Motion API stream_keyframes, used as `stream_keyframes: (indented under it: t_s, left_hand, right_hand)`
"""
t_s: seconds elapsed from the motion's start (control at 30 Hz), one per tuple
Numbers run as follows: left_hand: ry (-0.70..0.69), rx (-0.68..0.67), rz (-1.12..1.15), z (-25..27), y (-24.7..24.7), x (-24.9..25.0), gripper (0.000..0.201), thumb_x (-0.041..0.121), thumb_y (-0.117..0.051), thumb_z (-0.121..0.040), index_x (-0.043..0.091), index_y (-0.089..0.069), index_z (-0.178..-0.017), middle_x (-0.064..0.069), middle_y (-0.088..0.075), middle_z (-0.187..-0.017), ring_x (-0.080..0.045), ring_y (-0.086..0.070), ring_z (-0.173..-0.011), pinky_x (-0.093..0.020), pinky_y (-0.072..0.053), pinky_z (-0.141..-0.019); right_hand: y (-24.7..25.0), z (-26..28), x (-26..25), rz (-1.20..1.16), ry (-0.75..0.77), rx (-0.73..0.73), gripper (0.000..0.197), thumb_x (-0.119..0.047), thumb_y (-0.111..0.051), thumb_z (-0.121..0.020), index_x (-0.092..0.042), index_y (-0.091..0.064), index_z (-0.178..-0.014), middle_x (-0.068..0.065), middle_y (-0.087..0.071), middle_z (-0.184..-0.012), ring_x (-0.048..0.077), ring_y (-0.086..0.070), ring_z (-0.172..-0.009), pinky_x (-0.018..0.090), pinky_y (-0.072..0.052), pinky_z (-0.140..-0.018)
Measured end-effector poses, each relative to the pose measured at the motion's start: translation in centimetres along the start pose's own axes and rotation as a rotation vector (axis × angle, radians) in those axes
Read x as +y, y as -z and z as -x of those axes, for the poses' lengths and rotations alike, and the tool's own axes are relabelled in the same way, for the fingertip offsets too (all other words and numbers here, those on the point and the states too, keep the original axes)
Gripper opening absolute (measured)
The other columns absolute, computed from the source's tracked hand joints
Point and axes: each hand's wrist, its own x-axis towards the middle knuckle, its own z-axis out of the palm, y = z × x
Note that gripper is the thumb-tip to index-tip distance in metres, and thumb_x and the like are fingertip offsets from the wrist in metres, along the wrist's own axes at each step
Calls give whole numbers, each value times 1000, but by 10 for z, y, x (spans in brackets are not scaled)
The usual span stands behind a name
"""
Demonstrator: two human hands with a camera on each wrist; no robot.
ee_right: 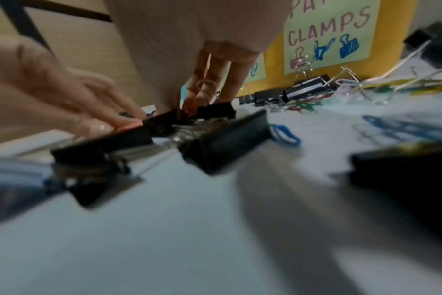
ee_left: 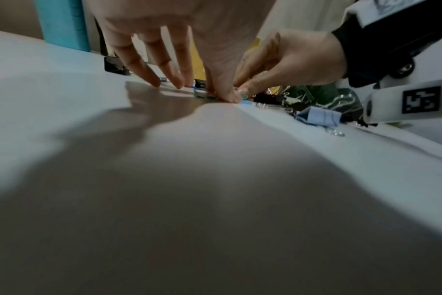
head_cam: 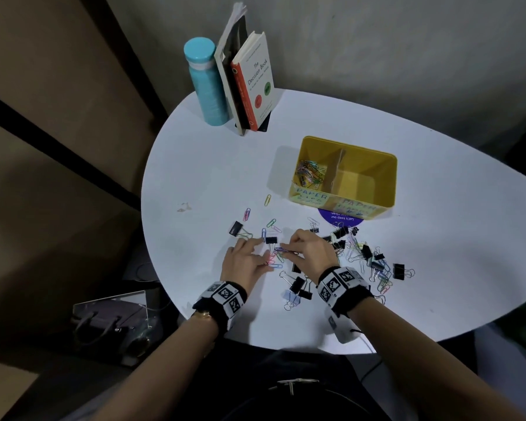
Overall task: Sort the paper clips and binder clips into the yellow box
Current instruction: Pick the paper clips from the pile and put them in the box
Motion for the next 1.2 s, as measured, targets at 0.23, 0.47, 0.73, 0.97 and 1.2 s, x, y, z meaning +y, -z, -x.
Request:
stream_keyframes:
  t_s: [0.23, 0.47, 0.73, 0.97, 1.2]
  left_hand:
    - [-100, -42, -199, -3, -1, 10, 26, 12, -85, -58, 20, -69, -76, 2, -62, -70, -15, -58, -61, -18, -39, -35]
    - [-151, 29, -156, -20, -1, 12, 31, -8, -83, -53, 8, -65, -71, -7, -57, -64, -22, -54, -47, -19, -34, -35]
    - [-128, 376, 298, -106, 66, 75, 8, 8, -60, -88, 5, -67, -85, -8, -60, -80, -16, -54, -64, -20, -45, -63]
    - [-2, 189, 293, -177, 75, 87, 26, 33, -63, -86, 8, -70, -88, -10, -67, -92, -21, -62, -80, -38, -54, -75]
    - [40, 305, 115, -117, 61, 28, 26, 5, -48, -90, 11, -62, -112, -8, -59, -116, -25, -43, -111, -37, -50, -80]
  right_hand:
    - [1, 7, 10, 132, 35, 61, 5, -6, -73, -73, -5, -68, -73, 8, -58, -65, 28, -60, -56, 24, -44, -42]
    - [66, -20, -7, -265, -116, 515, 11, -10, -71, -80, -5, -72, -90, 8, -66, -78, 15, -59, -62, 21, -53, -60]
    - [122, -76, 5, -280, -492, 414, 24, -22, -61, -90, -9, -69, -109, 8, -72, -101, 16, -63, -83, 20, -47, -74]
    - [72, -15, 6, -66, -321, 348, 21, -27, -53, -94, -15, -69, -86, 2, -68, -75, 14, -56, -57, 20, -44, -53]
    - [16, 7, -13, 303, -238, -136, 10, -5, -61, -83, -5, -70, -88, 12, -59, -89, 29, -62, -80, 31, -49, -54]
